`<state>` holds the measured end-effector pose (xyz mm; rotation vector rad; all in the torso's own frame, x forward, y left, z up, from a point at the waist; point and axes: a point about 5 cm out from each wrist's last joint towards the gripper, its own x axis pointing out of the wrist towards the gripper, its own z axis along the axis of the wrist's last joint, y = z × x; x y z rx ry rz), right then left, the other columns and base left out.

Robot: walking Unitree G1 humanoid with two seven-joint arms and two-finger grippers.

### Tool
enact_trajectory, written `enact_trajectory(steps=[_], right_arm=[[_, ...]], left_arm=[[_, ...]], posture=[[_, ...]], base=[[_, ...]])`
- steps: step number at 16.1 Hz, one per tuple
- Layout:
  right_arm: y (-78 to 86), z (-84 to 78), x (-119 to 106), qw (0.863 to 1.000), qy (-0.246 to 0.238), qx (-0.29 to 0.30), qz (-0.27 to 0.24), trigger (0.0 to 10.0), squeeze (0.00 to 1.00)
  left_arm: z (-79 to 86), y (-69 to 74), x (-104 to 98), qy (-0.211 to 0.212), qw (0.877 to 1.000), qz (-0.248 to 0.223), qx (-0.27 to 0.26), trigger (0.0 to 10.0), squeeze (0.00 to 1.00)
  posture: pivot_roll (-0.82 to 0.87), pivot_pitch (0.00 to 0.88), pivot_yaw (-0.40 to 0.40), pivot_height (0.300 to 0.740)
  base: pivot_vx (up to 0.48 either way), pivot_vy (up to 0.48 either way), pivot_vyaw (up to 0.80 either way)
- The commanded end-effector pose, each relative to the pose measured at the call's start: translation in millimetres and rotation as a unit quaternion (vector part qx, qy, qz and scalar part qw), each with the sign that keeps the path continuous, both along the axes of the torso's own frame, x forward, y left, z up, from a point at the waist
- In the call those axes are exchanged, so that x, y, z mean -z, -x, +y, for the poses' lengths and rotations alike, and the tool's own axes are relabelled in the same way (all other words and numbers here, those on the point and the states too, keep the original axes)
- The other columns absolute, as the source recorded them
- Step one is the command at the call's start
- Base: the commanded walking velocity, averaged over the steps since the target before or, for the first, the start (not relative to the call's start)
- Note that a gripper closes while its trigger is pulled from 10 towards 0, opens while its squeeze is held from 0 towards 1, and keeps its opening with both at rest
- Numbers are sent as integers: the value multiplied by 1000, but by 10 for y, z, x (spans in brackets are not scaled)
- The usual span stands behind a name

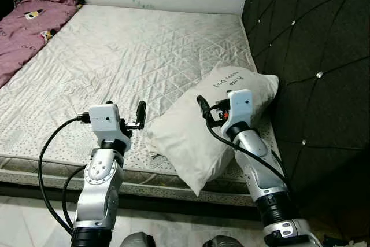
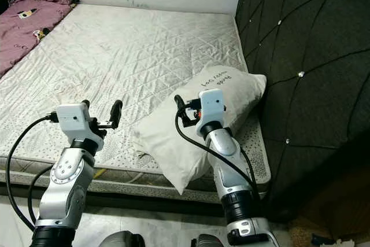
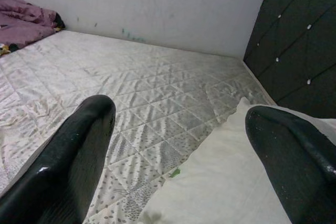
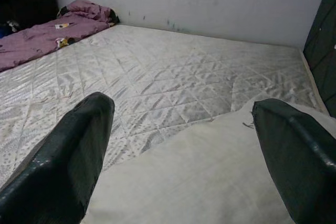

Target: Clean up the room

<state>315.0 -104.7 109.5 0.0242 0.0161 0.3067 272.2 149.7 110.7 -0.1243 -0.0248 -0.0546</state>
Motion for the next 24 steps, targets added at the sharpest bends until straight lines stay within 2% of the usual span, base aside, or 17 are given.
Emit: enact_trajectory(steps=[1,4,11,22,24], right_arm=[[12,1,-66,1000,-7,0,-16,10000,0],[23,4,-70,1000,-12,-1,-18,10000,0],[26,-10,-79,1000,-15,-1,-19,10000,0],[-3,-4,-100,1000,-3,-11,-23,10000,0],[-2,6,-100,1000,-2,-14,-24,10000,0]], left_arm=[[14,7,13,0,1000,3,-3,10000,0],[15,14,5,1,1000,1,-6,10000,0],[21,5,-16,0,1000,-8,-12,10000,0],[51,21,-6,2,1000,-8,-15,10000,0],[52,26,-10,4,1000,-11,-13,10000,0]], posture=[[-83,0,-2,740],[-84,0,-3,740],[-89,0,-5,661],[-83,0,-24,661],[-80,0,-29,661]], base=[[0,0,0],[0,0,0],[0,0,0],[0,0,0],[324,0,0]])
